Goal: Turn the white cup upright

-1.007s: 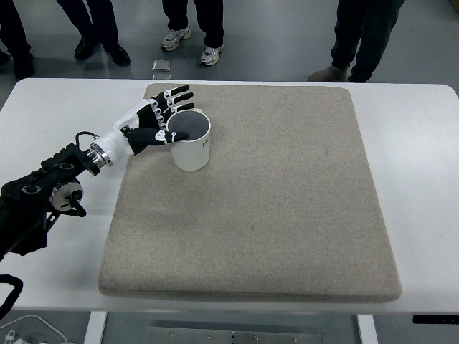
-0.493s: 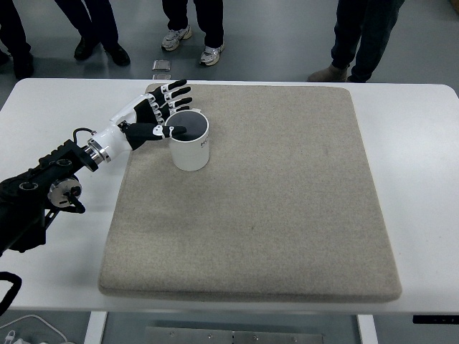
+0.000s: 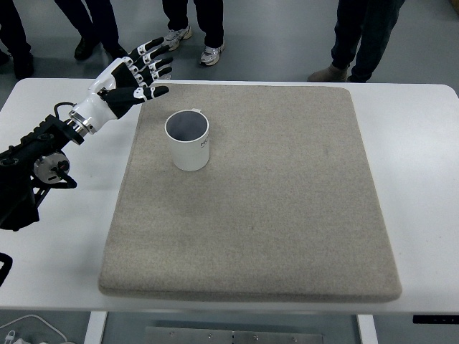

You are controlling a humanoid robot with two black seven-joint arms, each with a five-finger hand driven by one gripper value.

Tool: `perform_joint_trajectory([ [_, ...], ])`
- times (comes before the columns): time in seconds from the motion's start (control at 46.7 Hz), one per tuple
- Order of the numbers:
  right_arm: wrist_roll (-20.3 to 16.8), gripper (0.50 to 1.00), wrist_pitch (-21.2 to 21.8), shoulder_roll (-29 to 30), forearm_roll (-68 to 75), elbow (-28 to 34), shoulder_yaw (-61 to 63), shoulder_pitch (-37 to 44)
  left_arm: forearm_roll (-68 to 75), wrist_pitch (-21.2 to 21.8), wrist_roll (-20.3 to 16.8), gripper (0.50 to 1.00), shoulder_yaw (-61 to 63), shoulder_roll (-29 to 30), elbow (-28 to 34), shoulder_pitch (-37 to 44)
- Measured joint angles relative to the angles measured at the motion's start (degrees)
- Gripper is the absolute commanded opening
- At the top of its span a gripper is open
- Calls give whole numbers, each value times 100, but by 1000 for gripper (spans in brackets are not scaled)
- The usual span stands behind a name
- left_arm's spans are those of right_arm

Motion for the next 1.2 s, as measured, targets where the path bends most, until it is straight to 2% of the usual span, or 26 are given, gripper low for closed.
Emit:
perform_joint_trajectory([
  [0.364, 0, 930, 3, 0, -9, 48, 0, 24, -763, 0, 0, 992, 77, -203, 919, -650],
  [0.643, -1, 930, 10, 0, -40, 62, -8, 47, -1709, 53, -1, 992, 70, -408, 993, -719],
  [0.9, 0, 930, 13, 0, -44, 76, -9, 53, -2114, 603, -1, 992, 5, -606, 963, -740],
  [1.157, 0, 930, 17, 0, -44, 79, -4, 53, -2251, 858, 1, 994, 15, -698, 984, -796],
  [1.199, 0, 930, 17, 0, -44, 79, -2, 52, -2262, 983, 127, 994, 5, -715, 985, -796],
])
